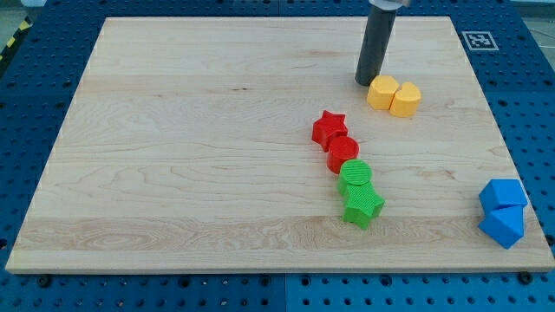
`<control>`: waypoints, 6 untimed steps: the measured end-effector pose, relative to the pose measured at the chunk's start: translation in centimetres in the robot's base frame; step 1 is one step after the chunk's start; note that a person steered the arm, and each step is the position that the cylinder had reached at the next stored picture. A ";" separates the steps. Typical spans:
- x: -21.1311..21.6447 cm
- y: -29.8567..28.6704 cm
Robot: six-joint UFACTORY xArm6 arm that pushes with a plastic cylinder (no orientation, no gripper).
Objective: Separate the yellow hexagon from the yellow heart
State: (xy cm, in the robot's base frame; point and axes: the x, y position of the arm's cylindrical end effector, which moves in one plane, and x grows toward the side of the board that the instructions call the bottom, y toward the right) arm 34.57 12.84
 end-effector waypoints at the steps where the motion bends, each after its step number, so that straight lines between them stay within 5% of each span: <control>1: 0.8 1.7; 6: 2.4 5.9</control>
State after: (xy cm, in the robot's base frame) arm 37.00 18.74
